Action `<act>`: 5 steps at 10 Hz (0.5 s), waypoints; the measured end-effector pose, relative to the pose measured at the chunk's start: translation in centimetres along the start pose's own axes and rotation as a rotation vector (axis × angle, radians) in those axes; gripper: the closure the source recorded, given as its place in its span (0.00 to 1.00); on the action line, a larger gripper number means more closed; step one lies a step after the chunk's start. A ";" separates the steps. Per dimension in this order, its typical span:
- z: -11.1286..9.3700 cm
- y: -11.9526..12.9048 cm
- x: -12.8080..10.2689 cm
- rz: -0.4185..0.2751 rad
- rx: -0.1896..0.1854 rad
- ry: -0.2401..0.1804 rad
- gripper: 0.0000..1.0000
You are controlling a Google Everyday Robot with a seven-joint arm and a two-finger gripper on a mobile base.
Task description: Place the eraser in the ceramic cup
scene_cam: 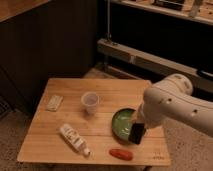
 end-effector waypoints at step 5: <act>0.3 -2.7 -4.3 0.115 -0.005 0.015 1.00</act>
